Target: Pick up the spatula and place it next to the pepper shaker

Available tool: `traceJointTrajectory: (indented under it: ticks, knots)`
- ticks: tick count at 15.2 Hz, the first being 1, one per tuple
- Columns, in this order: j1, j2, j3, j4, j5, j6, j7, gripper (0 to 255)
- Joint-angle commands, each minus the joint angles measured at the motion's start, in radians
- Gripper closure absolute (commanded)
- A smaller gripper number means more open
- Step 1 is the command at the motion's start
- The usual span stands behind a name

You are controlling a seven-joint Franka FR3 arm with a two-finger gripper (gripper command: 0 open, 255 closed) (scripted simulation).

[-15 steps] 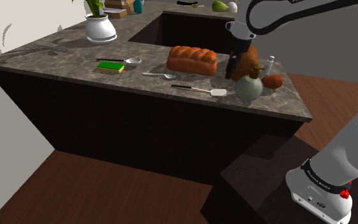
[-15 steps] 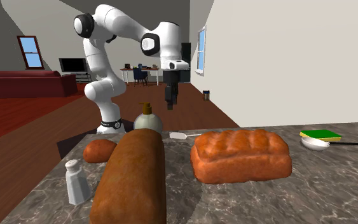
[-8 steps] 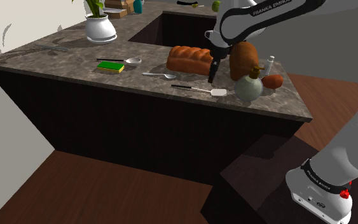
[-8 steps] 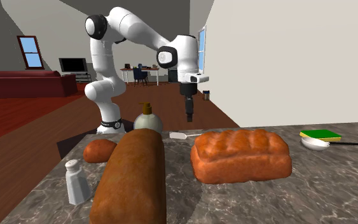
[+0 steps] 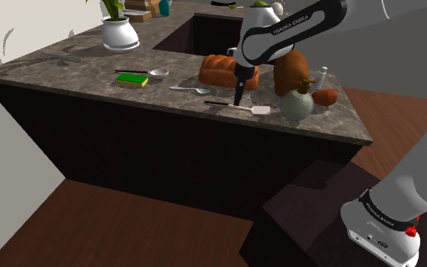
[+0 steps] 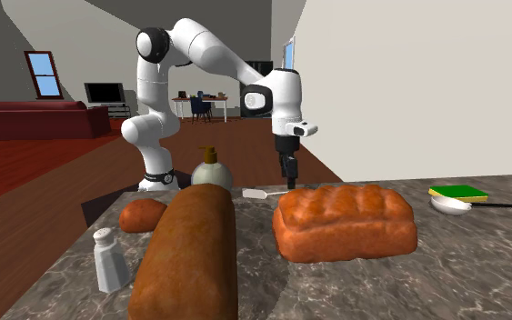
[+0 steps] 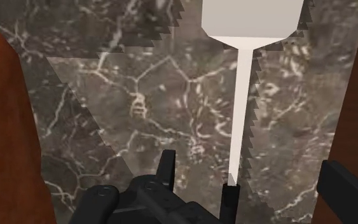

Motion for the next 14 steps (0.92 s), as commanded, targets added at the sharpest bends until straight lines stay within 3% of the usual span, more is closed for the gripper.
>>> traceJointTrajectory:
  ticks: [1,11,12,14]
  knots:
    - [-0.001,0.014,0.0,-0.012,0.002,0.027,-0.005,0]
    - [-0.001,0.035,0.001,-0.021,0.004,0.056,-0.006,0]
    - [-0.001,0.035,0.001,-0.021,0.004,0.056,-0.006,255]
    - [-0.001,0.035,0.001,-0.021,0.004,0.056,-0.006,255]
